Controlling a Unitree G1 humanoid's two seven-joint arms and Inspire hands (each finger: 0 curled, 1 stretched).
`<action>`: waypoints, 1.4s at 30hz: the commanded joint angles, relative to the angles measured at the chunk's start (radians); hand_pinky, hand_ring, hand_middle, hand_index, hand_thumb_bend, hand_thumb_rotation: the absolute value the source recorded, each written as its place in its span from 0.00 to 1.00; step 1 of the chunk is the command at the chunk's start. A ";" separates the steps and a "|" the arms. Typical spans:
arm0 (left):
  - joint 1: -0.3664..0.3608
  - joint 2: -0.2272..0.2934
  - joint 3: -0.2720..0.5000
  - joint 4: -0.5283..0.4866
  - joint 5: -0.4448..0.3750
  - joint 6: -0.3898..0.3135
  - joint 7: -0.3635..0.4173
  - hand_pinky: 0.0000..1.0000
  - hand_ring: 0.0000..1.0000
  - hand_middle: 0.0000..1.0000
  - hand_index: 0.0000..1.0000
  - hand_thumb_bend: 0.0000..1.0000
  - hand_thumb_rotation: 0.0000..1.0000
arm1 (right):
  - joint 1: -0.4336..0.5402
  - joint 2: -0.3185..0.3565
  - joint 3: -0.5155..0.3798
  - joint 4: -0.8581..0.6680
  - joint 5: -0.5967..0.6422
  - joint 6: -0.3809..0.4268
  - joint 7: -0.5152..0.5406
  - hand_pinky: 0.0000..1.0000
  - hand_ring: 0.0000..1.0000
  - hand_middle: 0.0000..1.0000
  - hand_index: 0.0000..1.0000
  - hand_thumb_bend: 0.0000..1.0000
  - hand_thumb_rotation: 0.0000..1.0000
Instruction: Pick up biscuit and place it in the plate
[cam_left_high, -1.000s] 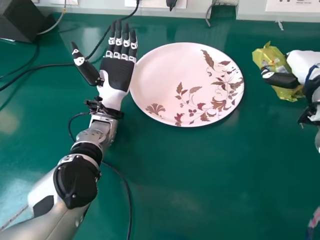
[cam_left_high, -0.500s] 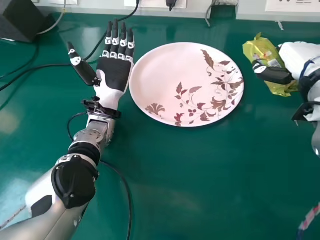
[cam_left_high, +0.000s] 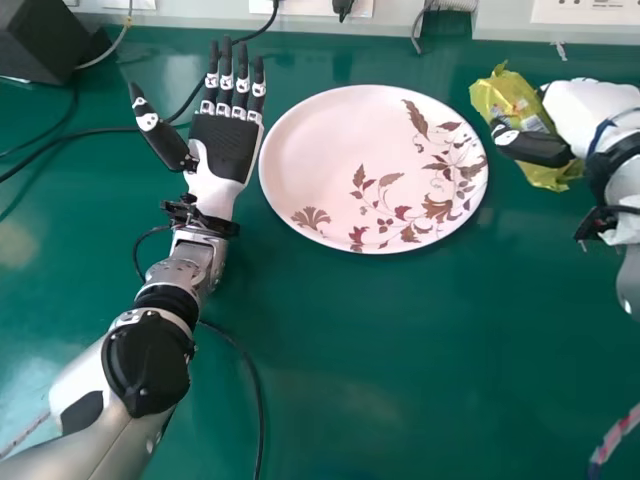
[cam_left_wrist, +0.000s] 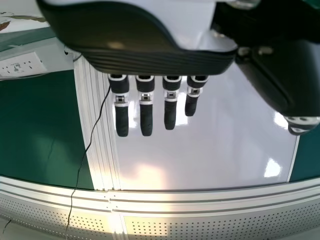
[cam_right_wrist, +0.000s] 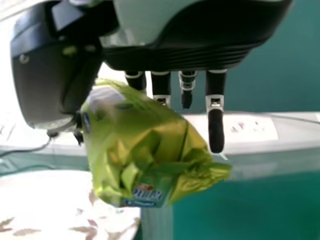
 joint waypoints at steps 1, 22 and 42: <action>0.022 -0.006 -0.006 0.004 0.008 -0.007 0.000 0.72 0.80 0.90 1.00 0.94 0.52 | 0.026 0.011 -0.021 -0.018 0.005 -0.018 -0.037 0.37 0.44 0.44 0.46 0.47 0.00; 0.027 -0.022 -0.026 0.007 0.040 -0.054 -0.004 0.76 0.79 0.87 1.00 0.92 0.48 | 0.049 0.088 -0.032 -0.012 0.007 -0.126 -0.194 0.40 0.48 0.45 0.52 0.48 0.00; 0.022 -0.024 -0.031 0.009 0.047 -0.066 0.017 0.76 0.76 0.85 1.00 0.92 0.52 | -0.026 0.151 0.018 0.112 -0.003 -0.224 -0.267 0.29 0.45 0.47 0.48 0.50 0.00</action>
